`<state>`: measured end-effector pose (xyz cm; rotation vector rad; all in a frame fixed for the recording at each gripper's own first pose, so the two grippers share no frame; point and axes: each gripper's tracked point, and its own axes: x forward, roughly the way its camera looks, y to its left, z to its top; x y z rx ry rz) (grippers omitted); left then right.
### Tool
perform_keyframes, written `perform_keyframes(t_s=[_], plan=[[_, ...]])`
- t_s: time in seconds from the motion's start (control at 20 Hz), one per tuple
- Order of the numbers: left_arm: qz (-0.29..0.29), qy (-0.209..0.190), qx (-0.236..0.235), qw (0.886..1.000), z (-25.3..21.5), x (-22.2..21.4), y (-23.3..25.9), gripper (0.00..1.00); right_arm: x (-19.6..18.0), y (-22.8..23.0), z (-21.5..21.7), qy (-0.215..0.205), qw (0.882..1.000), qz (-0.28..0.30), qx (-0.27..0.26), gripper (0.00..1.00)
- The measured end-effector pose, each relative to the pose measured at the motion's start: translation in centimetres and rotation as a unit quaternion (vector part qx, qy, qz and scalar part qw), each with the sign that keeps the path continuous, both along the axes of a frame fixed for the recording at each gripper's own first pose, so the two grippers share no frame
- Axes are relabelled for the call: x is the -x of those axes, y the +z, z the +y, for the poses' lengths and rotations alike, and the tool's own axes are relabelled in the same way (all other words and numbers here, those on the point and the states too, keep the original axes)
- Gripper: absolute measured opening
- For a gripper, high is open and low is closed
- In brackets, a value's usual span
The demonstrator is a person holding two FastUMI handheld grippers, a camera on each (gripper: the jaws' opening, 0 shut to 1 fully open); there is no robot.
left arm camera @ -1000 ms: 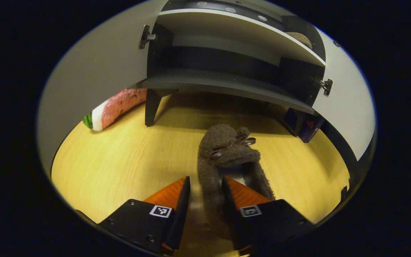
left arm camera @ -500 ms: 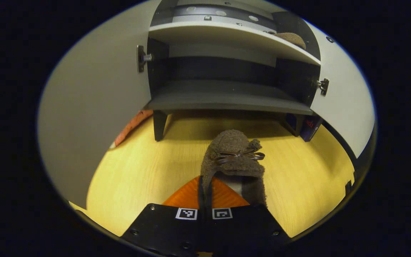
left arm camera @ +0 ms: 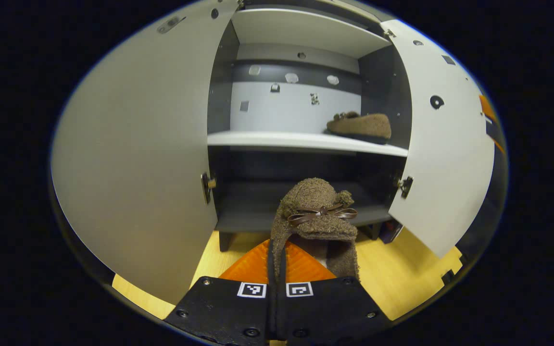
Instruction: Grab one shoe with the right hand and put it into the shoe cabinet, grab the other shoe with the left hand and put it into the shoe cabinet; then close the right door with the right hand and the left door with the left hand.
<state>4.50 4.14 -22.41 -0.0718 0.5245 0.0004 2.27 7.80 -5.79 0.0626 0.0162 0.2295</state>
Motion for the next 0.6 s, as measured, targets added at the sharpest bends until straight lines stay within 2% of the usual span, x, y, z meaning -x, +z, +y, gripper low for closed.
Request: perform_keyframes(t_s=[0.25,0.6], plan=[[-0.060,0.022,0.007,0.998,0.4,-3.5,7.3,0.01,-0.6,2.5,-0.6,-0.001,1.000,-0.020,0.020,0.98],[-0.125,0.041,0.005,0.991,0.3,-10.5,14.7,0.01,-0.8,2.9,-0.5,0.022,0.999,-0.027,0.012,1.00]])
